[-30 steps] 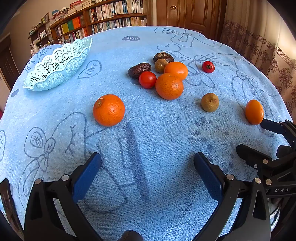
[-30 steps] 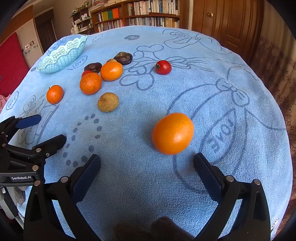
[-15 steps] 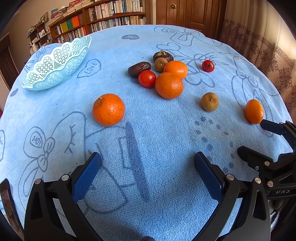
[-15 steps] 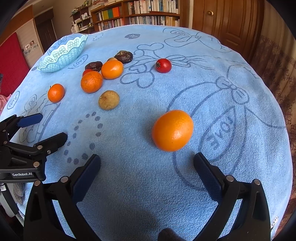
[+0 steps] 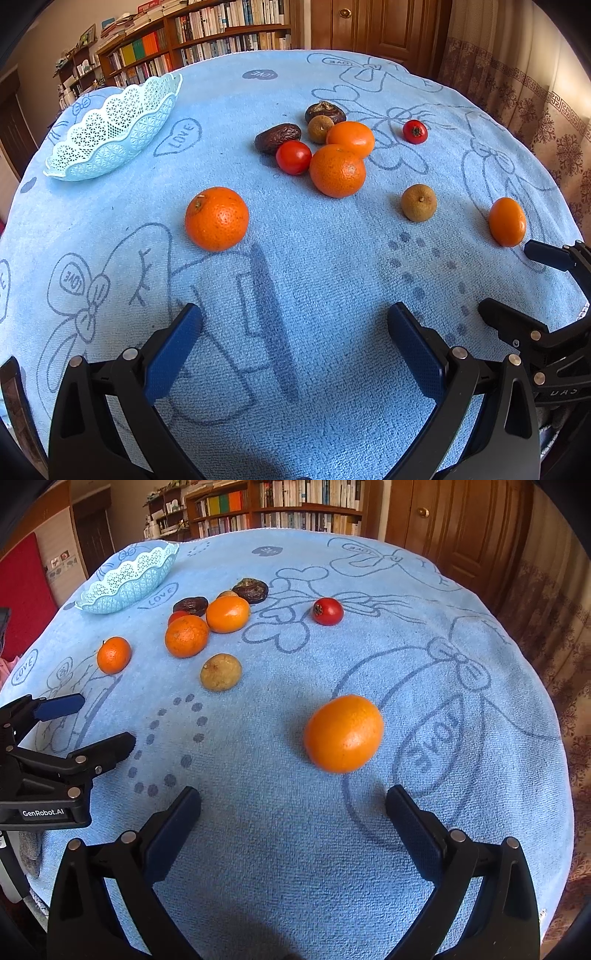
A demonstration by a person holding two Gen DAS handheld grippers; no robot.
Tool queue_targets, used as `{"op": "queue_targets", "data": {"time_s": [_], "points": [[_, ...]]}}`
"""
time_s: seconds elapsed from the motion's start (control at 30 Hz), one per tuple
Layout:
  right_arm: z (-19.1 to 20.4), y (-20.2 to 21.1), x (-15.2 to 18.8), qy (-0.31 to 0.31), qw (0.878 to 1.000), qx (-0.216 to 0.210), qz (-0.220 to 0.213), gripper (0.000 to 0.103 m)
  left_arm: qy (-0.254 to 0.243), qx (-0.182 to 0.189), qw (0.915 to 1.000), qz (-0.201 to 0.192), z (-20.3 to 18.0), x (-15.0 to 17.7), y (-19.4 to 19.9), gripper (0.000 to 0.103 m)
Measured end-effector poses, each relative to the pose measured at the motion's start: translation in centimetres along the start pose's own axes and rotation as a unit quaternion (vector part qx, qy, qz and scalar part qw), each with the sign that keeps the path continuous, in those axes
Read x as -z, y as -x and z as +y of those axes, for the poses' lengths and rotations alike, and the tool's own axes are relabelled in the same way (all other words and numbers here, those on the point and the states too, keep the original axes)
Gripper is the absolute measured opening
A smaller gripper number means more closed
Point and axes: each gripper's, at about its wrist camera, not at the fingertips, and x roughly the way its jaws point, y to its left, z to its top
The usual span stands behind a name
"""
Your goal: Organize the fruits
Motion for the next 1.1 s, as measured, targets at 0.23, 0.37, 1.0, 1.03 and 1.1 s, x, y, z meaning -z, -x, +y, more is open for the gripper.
{"op": "queue_targets", "data": {"time_s": [0.23,0.37,1.0,1.03,1.1], "points": [[-0.9,-0.3,-0.2,-0.015,1.0,-0.024,0.01,0.098,0.0,-0.001,1.0,-0.001,0.0,0.0,0.0,0.101],[-1.0,-0.3,-0.1,-0.017,0.999,-0.027,0.009,0.098,0.0,0.0,1.0,-0.001,0.0,0.0,0.0,0.101],[-1.1,-0.4,-0.2,-0.019,0.999,-0.034,0.008,0.098,-0.001,-0.001,1.0,-0.001,0.0,0.0,0.0,0.101],[-1.1,-0.4,-0.2,-0.019,0.999,-0.034,0.008,0.098,-0.001,-0.001,1.0,-0.001,0.0,0.0,0.0,0.101],[-1.1,-0.4,-0.1,-0.019,0.999,-0.034,0.008,0.098,-0.001,-0.001,1.0,-0.001,0.0,0.0,0.0,0.101]]}}
